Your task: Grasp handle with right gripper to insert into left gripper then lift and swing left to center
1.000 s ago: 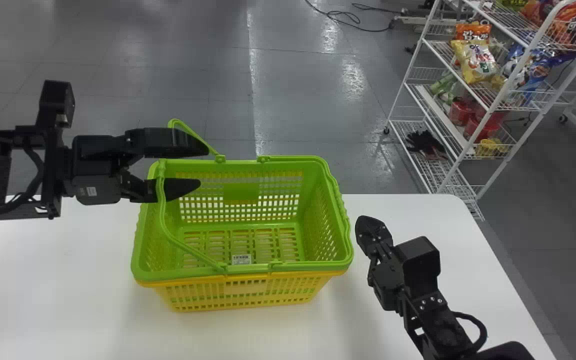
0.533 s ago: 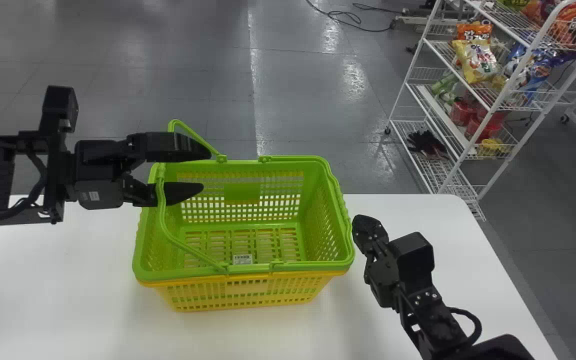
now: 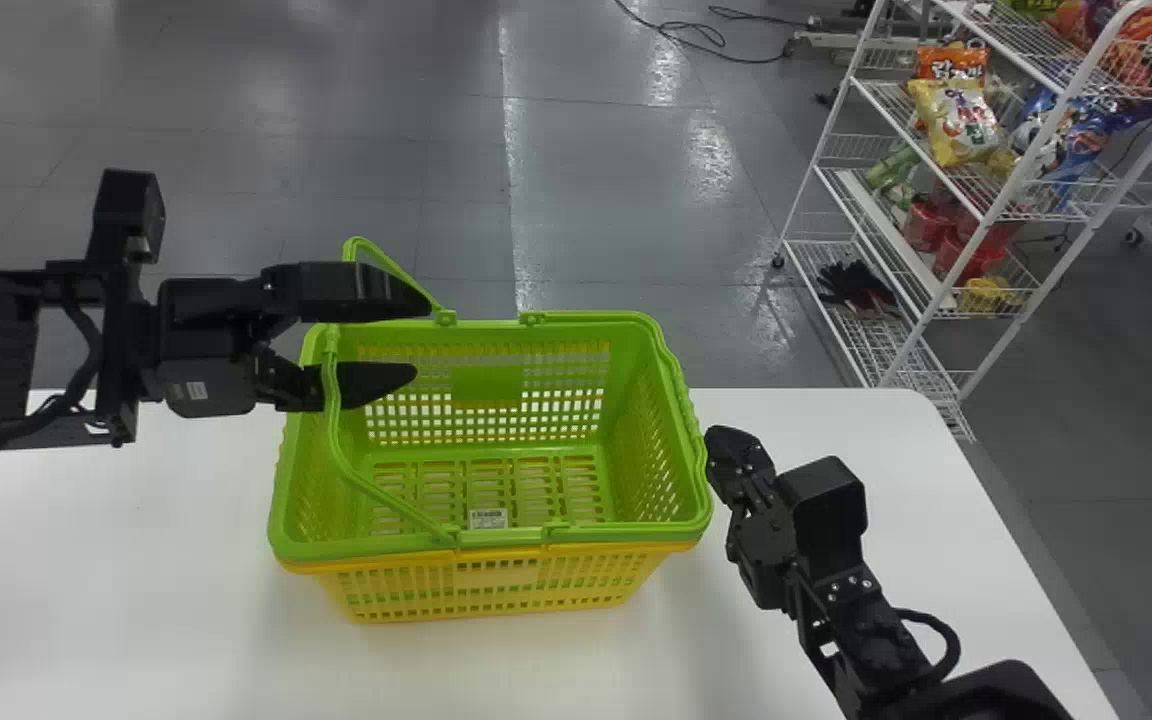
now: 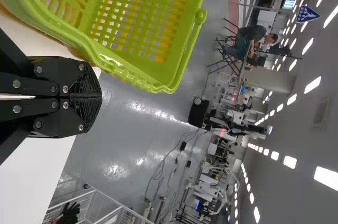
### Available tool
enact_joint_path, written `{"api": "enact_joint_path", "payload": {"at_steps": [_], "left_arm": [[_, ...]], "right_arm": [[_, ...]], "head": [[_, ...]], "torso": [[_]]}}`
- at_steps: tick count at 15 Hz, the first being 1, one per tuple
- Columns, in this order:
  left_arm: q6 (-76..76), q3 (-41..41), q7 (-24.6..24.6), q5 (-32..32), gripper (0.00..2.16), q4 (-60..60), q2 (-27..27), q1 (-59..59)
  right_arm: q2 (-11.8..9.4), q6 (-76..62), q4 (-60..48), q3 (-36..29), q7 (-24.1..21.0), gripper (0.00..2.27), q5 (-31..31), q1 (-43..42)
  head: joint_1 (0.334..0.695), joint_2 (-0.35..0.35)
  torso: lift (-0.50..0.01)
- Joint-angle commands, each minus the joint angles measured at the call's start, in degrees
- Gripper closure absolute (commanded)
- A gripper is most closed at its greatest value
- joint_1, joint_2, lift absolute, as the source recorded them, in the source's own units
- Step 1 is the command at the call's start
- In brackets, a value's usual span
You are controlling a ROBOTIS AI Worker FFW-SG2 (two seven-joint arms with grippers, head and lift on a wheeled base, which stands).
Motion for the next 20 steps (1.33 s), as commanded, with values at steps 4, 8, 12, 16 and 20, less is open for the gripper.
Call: {"api": "enact_joint_path", "payload": {"at_steps": [4, 8, 12, 16, 20], "left_arm": [[0.2, 0.0, 0.0, 0.2, 0.12, 0.0, -0.4, 0.3], [0.4, 0.0, 0.0, 0.9, 0.12, 0.0, -0.5, 0.4], [0.5, -0.1, 0.0, 1.1, 0.12, 0.0, -0.5, 0.6], [0.5, -0.1, -0.1, 1.2, 0.12, 0.0, -0.5, 0.7], [0.7, -0.1, -0.1, 1.6, 0.12, -0.1, -0.5, 0.9]], "right_arm": [[0.0, 0.0, -0.1, 0.1, -0.6, 2.11, -0.6, -0.1], [0.0, 0.4, -0.6, -0.2, -0.6, 2.11, -1.9, -0.1], [-0.1, 0.7, -0.5, 0.0, -0.6, 2.11, -1.9, -0.1], [-0.1, 0.9, -0.4, 0.3, -0.6, 2.11, -1.7, -0.1], [0.0, 0.7, -0.6, 0.9, -0.6, 2.11, -1.8, -0.4]], "head": [[0.695, -0.143], [0.695, -0.150], [0.695, -0.150], [0.695, -0.152], [0.695, -0.147]], "torso": [[-0.093], [-0.093], [-0.093], [-0.093], [-0.093]]}}
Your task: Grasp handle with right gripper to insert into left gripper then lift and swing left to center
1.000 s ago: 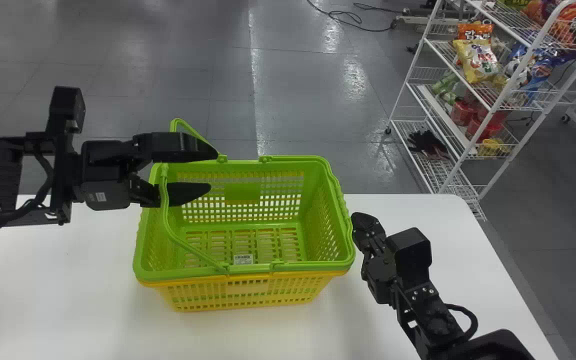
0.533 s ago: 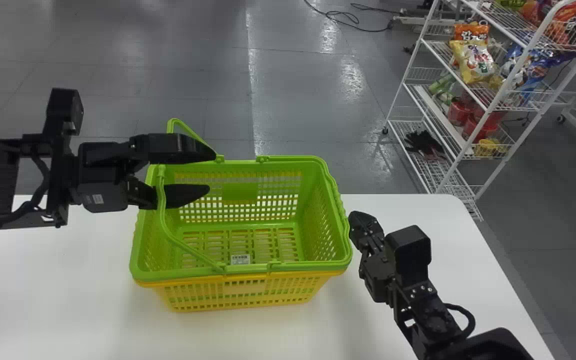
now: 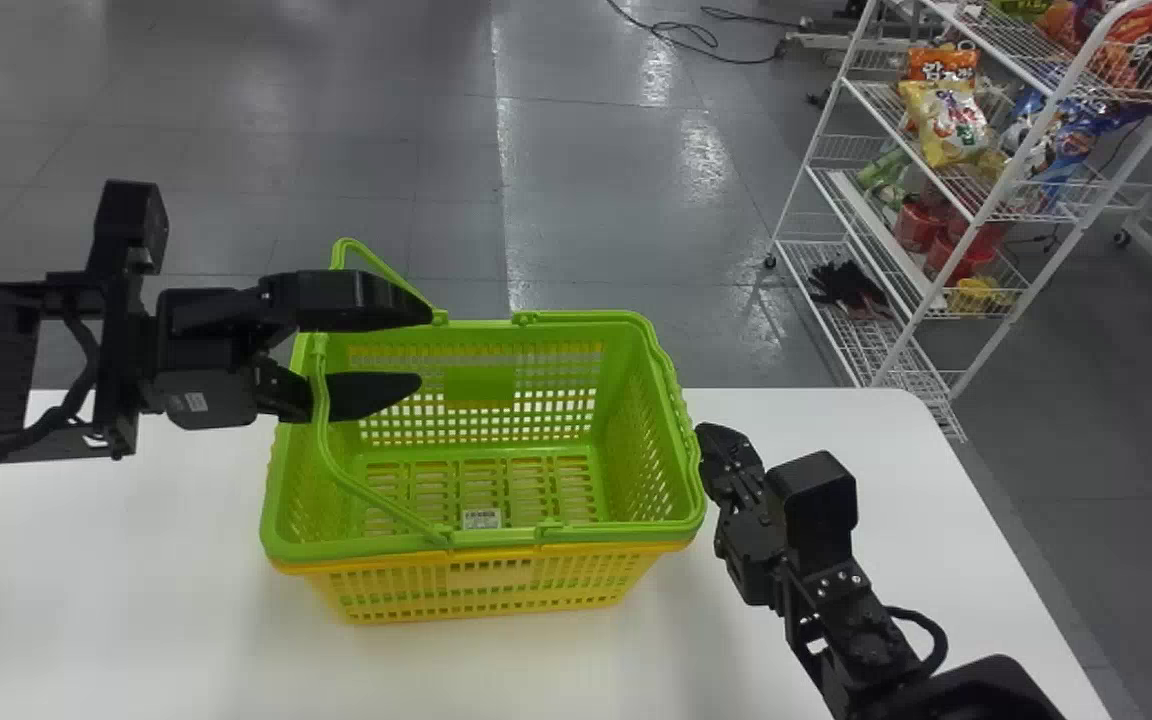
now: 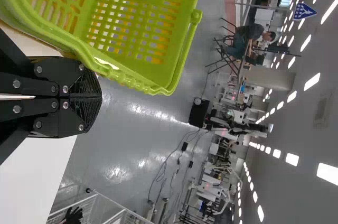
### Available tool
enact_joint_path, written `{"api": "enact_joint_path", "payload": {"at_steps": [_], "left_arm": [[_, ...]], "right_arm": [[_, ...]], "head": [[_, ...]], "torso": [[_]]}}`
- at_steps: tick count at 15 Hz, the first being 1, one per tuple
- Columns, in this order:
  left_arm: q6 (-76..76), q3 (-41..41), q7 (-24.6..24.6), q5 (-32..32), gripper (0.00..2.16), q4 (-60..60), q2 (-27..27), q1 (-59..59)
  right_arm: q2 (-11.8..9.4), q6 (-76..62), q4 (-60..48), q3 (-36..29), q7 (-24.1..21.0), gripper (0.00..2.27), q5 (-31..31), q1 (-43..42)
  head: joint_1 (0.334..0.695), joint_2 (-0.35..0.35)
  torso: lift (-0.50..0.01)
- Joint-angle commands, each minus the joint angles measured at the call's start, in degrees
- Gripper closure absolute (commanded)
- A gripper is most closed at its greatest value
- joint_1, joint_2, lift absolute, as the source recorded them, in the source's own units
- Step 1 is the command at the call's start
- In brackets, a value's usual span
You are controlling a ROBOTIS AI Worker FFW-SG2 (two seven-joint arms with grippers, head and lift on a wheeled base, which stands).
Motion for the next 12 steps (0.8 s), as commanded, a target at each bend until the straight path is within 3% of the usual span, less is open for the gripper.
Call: {"api": "enact_joint_path", "payload": {"at_steps": [1, 12], "left_arm": [[0.3, 0.0, 0.0, 0.3, 0.12, 0.0, 0.0, 0.0], [0.3, -0.8, 0.4, 1.0, 0.12, -0.7, -2.2, -0.5]], "right_arm": [[0.0, -0.1, 0.0, 0.3, 0.0, 2.11, 0.0, -0.1], [0.6, 1.7, -5.0, 1.7, -0.4, 2.11, -1.5, 0.0]], "head": [[0.695, -0.146], [0.695, -0.147]], "torso": [[-0.093], [-0.093]]}}
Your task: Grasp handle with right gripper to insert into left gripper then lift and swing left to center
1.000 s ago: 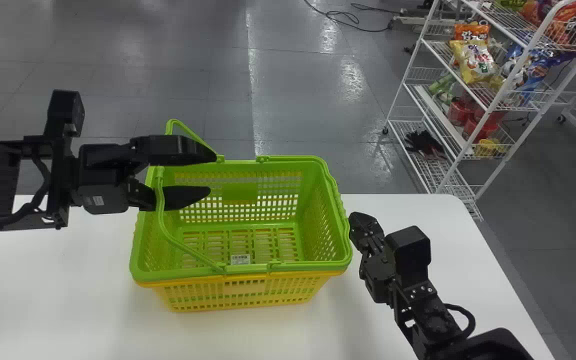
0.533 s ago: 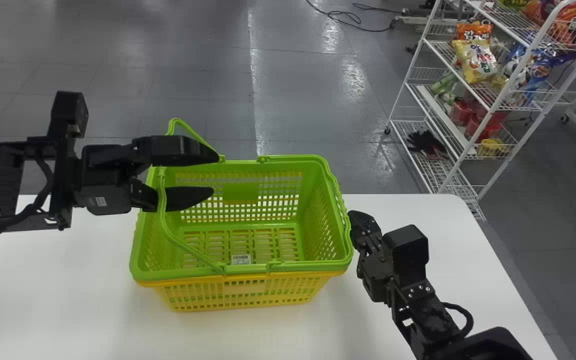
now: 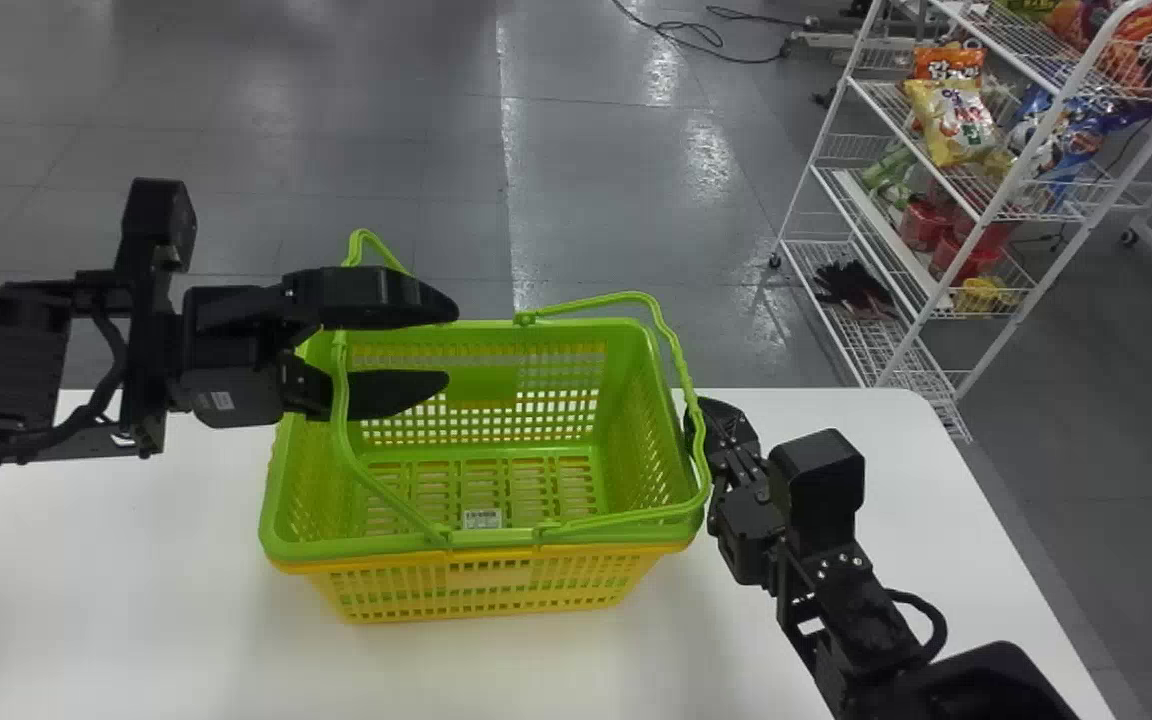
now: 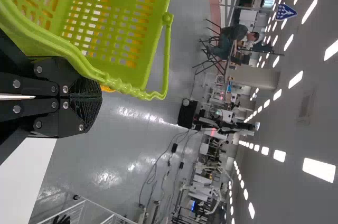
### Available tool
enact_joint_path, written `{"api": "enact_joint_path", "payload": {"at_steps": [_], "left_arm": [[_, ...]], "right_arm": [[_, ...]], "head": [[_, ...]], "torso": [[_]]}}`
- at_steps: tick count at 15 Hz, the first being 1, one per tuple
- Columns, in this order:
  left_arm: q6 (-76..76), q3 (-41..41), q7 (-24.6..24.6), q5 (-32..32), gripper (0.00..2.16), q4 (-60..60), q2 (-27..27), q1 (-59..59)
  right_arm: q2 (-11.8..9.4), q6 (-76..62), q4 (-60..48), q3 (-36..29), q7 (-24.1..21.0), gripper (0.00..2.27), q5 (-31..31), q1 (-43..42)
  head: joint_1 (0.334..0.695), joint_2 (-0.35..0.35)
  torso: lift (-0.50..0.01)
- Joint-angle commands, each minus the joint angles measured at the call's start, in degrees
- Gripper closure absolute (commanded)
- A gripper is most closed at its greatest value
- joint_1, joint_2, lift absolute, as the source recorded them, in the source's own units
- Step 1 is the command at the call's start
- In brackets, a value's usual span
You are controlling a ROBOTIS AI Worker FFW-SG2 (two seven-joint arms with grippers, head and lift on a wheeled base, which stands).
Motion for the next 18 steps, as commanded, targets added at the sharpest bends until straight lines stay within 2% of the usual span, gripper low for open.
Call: {"api": "enact_joint_path", "payload": {"at_steps": [1, 7, 18], "left_arm": [[-0.2, -0.7, 0.2, -0.1, 0.12, 0.2, -0.7, -0.9], [-2.3, -4.4, -0.3, -3.5, 0.12, 2.5, -3.0, -5.5], [-6.7, -8.2, -2.2, -8.6, 0.12, 8.2, -4.7, -10.5]], "right_arm": [[0.3, 1.2, -1.6, 1.2, -0.3, 2.11, 0.0, 0.0], [2.2, 4.0, -4.9, 4.4, -0.6, 2.11, 0.5, -0.1], [3.4, 5.2, -5.9, 7.9, -1.5, 2.11, 1.5, -0.7]], "head": [[0.695, -0.147], [0.695, -0.132], [0.695, -0.114]], "torso": [[-0.093], [-0.093], [-0.093]]}}
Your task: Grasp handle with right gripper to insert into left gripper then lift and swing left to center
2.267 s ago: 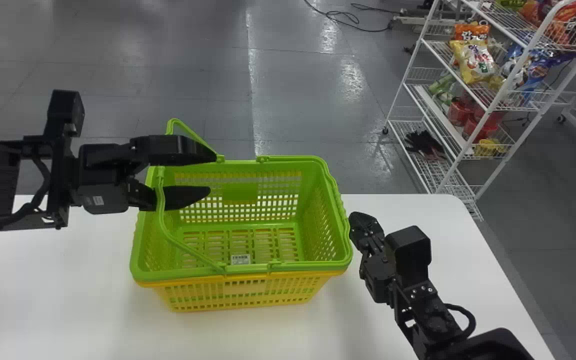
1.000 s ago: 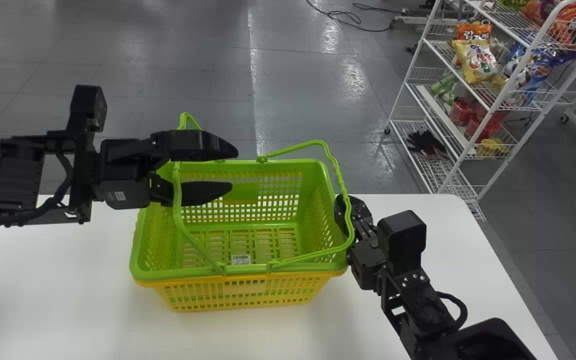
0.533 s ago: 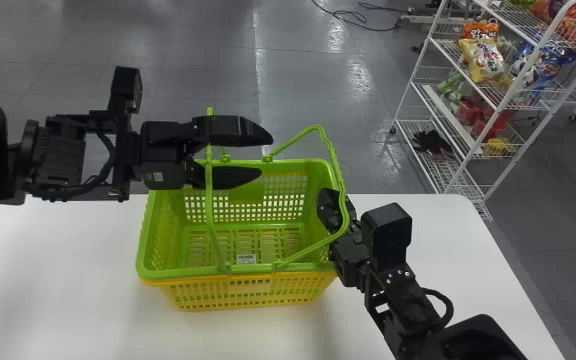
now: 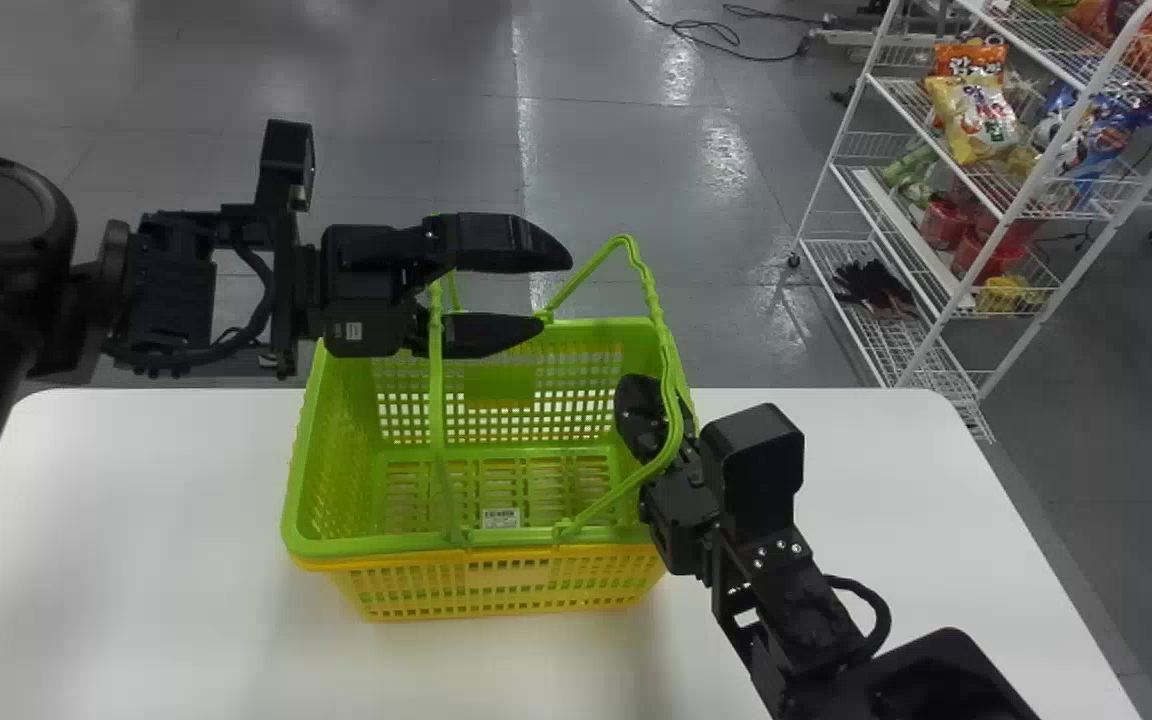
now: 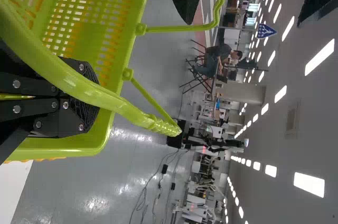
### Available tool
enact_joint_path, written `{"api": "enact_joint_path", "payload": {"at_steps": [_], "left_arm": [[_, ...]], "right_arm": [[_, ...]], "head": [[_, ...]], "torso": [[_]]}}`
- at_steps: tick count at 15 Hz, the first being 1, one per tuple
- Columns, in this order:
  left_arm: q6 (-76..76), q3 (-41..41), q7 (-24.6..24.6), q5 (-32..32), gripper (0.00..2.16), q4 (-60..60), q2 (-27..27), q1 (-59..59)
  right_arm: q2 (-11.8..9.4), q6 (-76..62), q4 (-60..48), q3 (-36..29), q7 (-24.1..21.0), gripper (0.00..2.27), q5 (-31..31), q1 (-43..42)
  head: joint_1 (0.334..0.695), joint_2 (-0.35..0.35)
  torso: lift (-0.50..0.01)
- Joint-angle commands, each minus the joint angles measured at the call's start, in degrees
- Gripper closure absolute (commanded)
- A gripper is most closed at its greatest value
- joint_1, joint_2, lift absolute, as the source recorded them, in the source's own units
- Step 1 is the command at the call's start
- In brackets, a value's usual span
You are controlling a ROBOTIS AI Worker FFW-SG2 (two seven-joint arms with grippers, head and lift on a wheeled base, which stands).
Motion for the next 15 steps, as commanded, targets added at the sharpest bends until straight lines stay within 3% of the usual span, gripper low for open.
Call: {"api": "enact_joint_path", "payload": {"at_steps": [1, 15], "left_arm": [[-0.4, -0.3, 0.0, -1.1, 0.12, 0.9, -0.5, -0.9], [-2.6, -3.2, -0.3, -2.5, 0.12, 4.0, -3.0, -3.1]], "right_arm": [[0.2, 0.0, 0.0, 0.7, -0.1, 2.11, 0.2, -0.4], [0.7, 2.1, 0.2, 4.9, -0.6, 2.11, 1.5, -2.0]], "head": [[0.695, -0.111], [0.695, -0.097]], "torso": [[-0.093], [-0.093]]}}
